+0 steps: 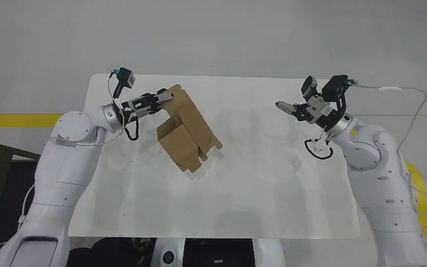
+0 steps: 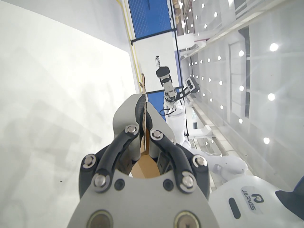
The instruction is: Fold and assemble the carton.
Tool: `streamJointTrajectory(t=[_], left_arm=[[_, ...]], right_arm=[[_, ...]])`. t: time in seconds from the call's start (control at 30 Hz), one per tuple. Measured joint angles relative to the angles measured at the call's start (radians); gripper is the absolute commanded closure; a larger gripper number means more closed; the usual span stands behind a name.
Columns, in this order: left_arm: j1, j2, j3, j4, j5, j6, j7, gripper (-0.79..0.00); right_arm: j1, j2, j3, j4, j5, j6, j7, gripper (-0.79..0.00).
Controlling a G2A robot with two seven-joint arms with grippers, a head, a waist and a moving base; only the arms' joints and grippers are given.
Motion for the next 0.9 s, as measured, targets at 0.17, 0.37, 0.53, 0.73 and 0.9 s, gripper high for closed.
streamJointTrajectory(t=[0.17,0.37,0.53,0.73,0.9], left_arm=[[-0.095,-0.021,0.094,0.045,0.029,0.017,-0.059,0.0],[-0.195,-0.05,0.196,0.089,0.037,-0.012,-0.152,0.0],[-0.271,-0.077,0.288,0.138,0.029,0.032,-0.252,0.0],[-0.331,-0.108,0.365,0.19,0.029,0.021,-0.277,0.0],[-0.36,-0.127,0.398,0.242,-0.007,0.031,-0.298,0.0]], right_arm=[[0.0,0.0,0.0,0.0,0.0,0.0,0.0,-0.785],[0.0,0.0,0.0,0.0,0.0,0.0,0.0,-0.785],[0.0,0.0,0.0,0.0,0.0,0.0,0.0,-0.785],[0.0,0.0,0.0,0.0,0.0,0.0,0.0,-0.785],[0.0,0.0,0.0,0.0,0.0,0.0,0.0,-0.785]])
